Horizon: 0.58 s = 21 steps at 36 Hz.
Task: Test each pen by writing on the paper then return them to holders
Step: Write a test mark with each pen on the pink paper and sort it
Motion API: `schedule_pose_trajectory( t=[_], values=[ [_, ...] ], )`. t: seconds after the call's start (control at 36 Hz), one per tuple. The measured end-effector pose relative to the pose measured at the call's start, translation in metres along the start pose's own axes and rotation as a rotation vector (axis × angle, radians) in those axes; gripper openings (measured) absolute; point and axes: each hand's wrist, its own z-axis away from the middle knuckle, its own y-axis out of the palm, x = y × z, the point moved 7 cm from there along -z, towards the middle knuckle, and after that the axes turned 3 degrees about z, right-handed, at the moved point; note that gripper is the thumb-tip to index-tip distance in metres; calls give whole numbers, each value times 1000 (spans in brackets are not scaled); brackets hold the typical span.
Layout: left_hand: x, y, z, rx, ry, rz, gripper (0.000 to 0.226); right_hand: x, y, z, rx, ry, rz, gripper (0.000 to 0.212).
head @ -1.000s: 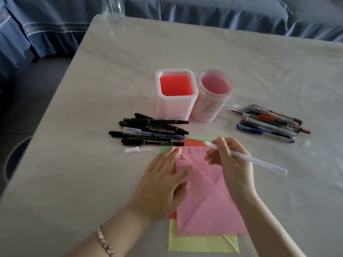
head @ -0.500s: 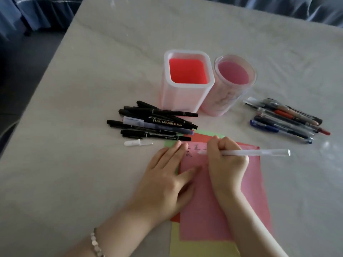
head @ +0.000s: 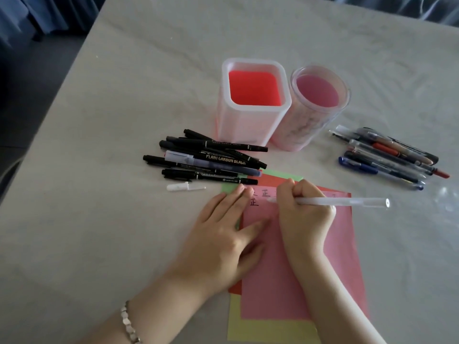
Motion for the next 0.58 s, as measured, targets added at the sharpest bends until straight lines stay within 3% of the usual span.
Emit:
schedule_pose_trajectory(
  t=[0.5, 0.58],
  values=[
    [0, 0, -1, -18, 18, -1, 32, 0, -6, -1, 57, 116, -114, 43],
    [0, 0, 0, -9, 20, 4, 31, -1, -18, 0, 120, 181, -180, 29]
  ],
)
